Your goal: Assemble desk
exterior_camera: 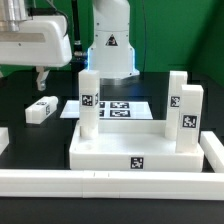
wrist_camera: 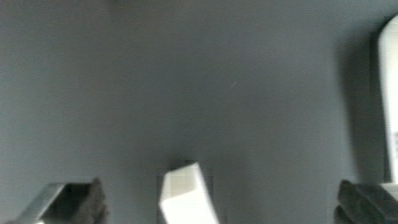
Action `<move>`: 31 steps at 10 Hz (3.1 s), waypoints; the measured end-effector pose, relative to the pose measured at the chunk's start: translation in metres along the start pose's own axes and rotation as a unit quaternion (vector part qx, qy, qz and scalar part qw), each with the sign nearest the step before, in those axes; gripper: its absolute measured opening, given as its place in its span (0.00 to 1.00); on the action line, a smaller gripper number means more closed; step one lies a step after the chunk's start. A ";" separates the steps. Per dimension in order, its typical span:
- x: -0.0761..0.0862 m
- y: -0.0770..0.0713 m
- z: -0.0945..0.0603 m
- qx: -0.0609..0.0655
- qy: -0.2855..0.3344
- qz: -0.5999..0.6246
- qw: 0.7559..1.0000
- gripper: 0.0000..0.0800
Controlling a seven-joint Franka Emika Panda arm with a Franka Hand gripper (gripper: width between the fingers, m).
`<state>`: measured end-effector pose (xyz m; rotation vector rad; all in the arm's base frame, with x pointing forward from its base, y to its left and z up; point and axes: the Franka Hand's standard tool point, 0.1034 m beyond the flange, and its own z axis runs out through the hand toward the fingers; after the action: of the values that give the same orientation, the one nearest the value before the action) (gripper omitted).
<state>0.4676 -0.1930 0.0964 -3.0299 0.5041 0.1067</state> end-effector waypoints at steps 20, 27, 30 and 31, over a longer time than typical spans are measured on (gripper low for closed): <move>-0.057 0.022 0.078 0.001 -0.446 0.000 0.895 0.81; -0.060 0.024 0.082 0.001 -0.450 0.002 0.893 0.81; -0.063 0.020 0.092 -0.001 -0.446 -0.004 0.895 0.81; -0.063 0.019 0.092 -0.001 -0.446 -0.005 0.895 0.81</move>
Offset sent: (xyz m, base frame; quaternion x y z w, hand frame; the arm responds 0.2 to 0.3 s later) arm -0.0212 0.0036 -0.0291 0.0222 -0.1654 0.0373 0.9853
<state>0.3963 -0.1838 0.0089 -2.5584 0.3741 1.3884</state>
